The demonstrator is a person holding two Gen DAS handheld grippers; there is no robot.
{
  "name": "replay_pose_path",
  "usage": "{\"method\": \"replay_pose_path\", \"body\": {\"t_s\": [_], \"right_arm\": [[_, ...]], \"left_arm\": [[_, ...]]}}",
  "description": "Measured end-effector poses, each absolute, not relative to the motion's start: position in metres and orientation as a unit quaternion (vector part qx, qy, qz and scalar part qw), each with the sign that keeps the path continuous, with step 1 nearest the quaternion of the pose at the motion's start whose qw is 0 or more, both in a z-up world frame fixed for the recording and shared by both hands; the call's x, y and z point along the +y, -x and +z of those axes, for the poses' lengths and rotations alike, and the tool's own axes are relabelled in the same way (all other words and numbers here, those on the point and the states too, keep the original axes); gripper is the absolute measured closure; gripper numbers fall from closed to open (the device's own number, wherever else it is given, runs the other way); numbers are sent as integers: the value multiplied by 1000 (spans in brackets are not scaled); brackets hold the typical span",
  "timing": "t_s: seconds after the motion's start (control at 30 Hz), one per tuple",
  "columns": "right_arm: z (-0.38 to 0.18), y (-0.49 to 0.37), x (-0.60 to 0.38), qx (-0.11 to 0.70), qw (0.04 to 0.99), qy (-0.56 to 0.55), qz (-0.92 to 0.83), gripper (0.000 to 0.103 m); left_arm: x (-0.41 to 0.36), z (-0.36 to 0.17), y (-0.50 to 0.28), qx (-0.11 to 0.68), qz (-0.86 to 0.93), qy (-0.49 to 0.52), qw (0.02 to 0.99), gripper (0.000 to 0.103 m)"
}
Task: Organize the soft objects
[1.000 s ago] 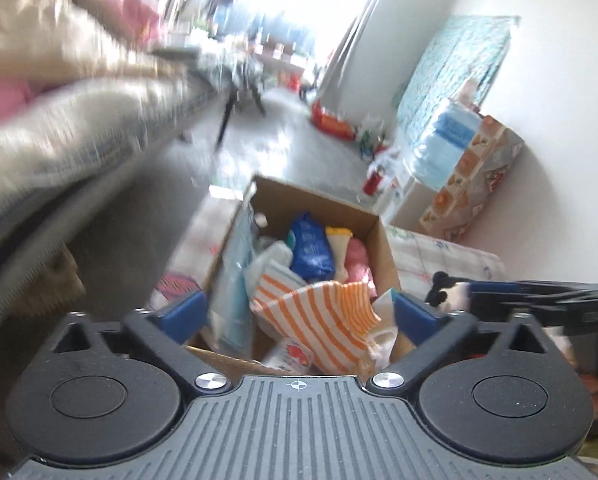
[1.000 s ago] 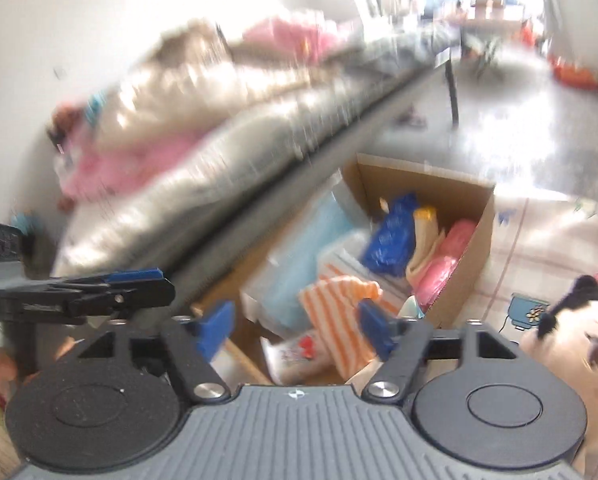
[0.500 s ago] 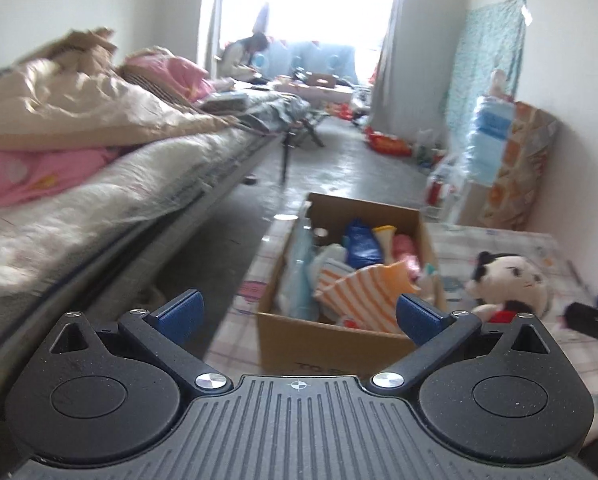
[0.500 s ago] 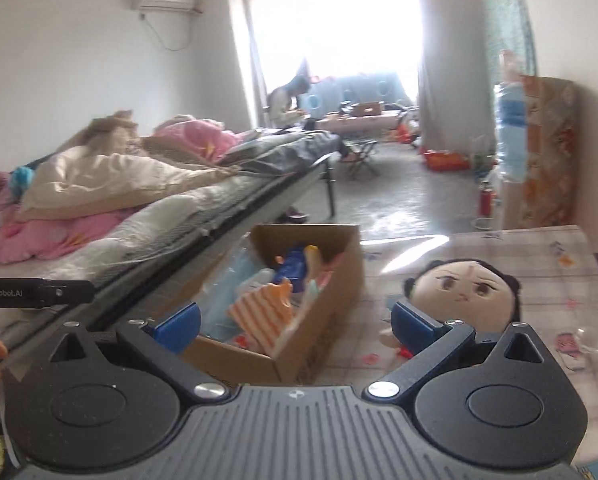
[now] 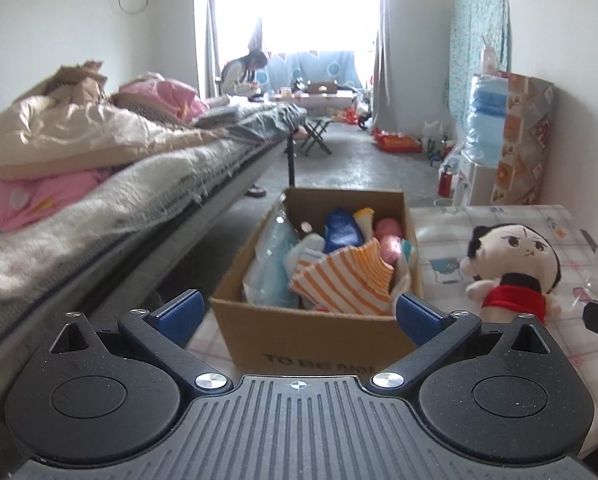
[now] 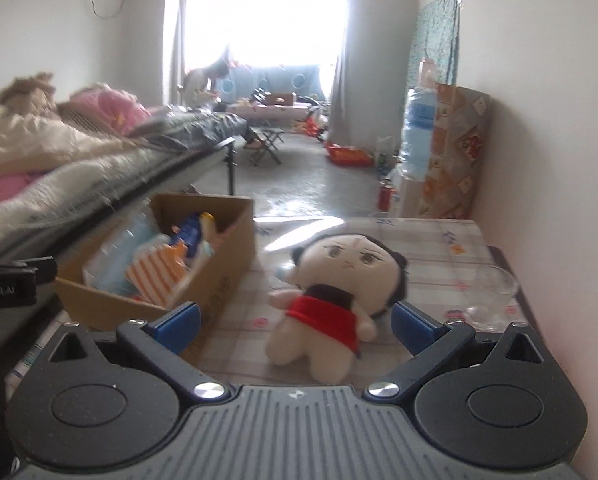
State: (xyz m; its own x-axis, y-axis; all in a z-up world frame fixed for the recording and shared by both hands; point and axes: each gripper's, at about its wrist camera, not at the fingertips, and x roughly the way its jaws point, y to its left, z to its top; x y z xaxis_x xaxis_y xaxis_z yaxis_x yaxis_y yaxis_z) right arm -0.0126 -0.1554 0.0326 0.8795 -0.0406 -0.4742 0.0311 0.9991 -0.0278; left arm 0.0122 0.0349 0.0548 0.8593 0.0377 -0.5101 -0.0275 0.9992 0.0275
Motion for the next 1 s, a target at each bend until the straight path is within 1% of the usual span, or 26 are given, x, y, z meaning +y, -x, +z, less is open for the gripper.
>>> {"method": "replay_pose_path", "body": {"t_s": [0.2,0.3,0.6,1.0], "right_arm": [[13,10,-161,279,959,8,-49,0],[8,4,-160,292,955,-3,-49,0],[2,-16,-142,315,949,-19,-23,0],[6,-21,-128,313,950,-16,-9,0]], "left_arm": [[28,37,-22,323,27,-5,946,0],[29,34,-24,335,38,-4,941,0],[30,39,-27,342,37,-8,939,0],[28,41,-25,343,17,-9,939,0]]}}
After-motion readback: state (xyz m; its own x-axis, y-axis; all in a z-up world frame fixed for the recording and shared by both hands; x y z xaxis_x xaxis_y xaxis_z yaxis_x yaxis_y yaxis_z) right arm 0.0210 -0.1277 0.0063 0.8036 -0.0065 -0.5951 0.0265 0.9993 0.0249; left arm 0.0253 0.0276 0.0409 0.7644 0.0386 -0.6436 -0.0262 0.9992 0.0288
